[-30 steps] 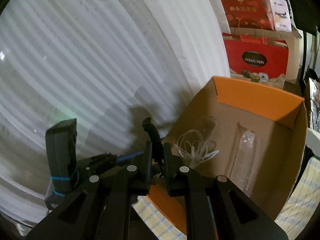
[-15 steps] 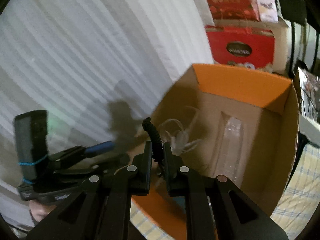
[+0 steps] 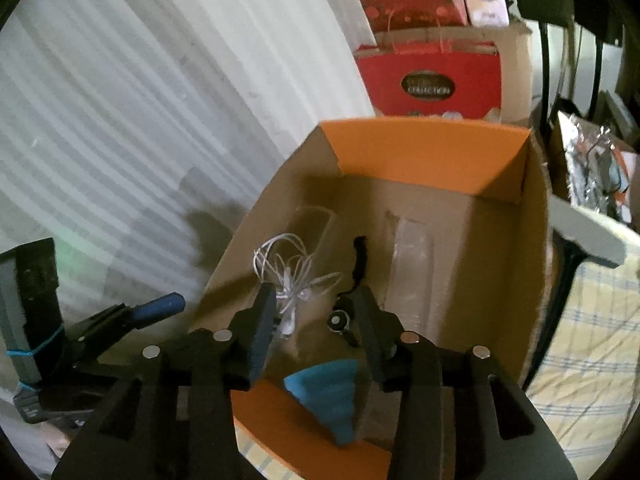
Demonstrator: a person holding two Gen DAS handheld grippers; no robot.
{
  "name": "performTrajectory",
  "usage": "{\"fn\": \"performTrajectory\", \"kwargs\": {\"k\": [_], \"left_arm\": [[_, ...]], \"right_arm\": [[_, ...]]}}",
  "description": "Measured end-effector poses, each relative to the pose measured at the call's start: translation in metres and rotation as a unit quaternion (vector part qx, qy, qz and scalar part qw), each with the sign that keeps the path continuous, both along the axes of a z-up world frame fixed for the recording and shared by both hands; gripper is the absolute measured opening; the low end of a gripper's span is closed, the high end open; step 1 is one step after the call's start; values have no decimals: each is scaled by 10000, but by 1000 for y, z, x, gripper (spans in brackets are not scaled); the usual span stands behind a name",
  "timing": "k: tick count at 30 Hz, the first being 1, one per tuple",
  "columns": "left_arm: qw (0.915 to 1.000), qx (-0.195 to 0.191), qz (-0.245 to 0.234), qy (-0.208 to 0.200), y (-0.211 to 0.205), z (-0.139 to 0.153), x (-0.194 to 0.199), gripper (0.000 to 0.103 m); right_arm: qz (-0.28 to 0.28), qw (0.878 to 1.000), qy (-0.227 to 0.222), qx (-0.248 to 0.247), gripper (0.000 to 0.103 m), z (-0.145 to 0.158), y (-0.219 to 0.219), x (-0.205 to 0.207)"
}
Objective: Organize objects
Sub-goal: 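Lower the black lanyard into the box and open the right tool, then move the right tool to the grey squeegee and grasp its black handle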
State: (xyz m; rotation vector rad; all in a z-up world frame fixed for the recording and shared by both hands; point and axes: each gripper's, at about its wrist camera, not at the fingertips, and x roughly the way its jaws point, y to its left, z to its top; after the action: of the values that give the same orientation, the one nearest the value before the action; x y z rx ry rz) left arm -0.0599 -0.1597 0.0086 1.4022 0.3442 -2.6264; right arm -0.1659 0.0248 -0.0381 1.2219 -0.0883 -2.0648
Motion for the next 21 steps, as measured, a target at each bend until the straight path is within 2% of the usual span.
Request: {"fn": "performTrajectory", "kwargs": {"k": [4,8,13,21], "left_arm": [[9999,-108,-129,18,14,3,-2,89],[9997,-106,-222,2,23,3,-6,93],[9995,-43,-321,4,34,2,-9,95],[9988,-112,-475,21,55,4,-12,101]], "right_arm": [[-67,9997,238,66,58,14,13,7],[-188,9987,413,233,69,20,25,11],[-328,9973,534,386,72,23,41,14],[-502,9938,593,795,83,20,69,21]]}}
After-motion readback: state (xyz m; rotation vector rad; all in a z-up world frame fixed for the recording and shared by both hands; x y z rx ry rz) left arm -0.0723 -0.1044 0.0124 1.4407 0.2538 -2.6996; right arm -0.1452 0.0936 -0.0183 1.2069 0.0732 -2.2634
